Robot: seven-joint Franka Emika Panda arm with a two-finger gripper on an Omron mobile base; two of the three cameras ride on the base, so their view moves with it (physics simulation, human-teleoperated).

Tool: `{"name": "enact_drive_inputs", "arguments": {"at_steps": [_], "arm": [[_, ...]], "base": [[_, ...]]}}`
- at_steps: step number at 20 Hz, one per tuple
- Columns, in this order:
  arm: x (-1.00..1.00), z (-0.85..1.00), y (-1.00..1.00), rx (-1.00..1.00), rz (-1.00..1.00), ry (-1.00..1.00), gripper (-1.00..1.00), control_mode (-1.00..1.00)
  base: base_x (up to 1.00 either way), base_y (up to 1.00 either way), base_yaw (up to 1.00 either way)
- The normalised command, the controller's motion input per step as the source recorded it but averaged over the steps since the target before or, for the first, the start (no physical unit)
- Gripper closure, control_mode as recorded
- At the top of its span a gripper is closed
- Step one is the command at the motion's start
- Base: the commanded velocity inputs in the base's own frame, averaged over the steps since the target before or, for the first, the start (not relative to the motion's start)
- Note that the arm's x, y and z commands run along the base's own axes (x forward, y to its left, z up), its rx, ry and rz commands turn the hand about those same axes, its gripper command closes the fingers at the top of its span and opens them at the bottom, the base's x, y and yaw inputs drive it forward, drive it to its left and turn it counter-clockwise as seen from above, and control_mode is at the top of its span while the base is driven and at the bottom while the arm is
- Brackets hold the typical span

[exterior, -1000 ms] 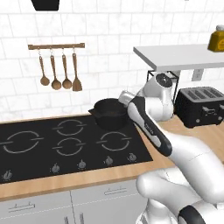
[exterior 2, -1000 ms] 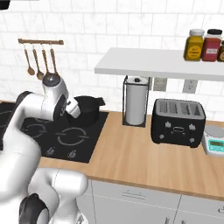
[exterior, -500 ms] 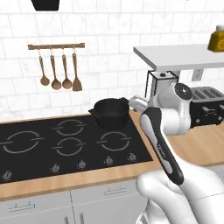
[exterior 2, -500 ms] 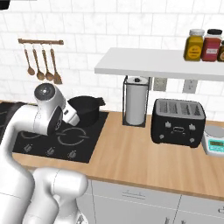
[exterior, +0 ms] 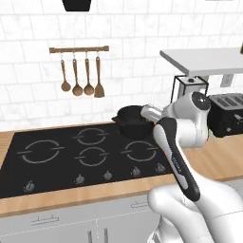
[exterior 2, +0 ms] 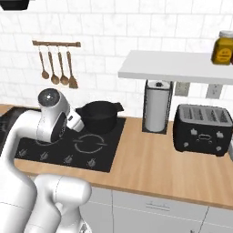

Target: Put the lemon wedge and sweet potato in the pot. Retrieve the spatula and lightly stir the vegetables in the pot.

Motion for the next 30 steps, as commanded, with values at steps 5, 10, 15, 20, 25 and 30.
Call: {"name": "enact_drive_inputs", "arguments": {"at_steps": [5, 10, 15, 20, 25, 30], "arm": [[0.00, 0.00, 0.00, 0.00, 0.00, 0.00, -1.00, 1.00], [0.00, 0.00, 0.00, 0.00, 0.00, 0.00, -1.00, 1.00], [0.00, 0.00, 0.00, 0.00, 0.00, 0.00, -1.00, 1.00], [0.00, 0.00, 0.00, 0.00, 0.00, 0.00, -1.00, 1.00], [0.00, 0.00, 0.00, 0.01, 0.00, 0.00, -1.00, -1.00], [0.05, -0.06, 0.04, -0.01, 0.00, 0.03, -1.00, -1.00]], "base": [[0.00, 1.00, 0.00], [0.00, 1.00, 0.00], [0.00, 1.00, 0.00], [0.00, 0.90, 0.05], [0.00, 0.00, 0.00], [0.00, 0.00, 0.00]]}}
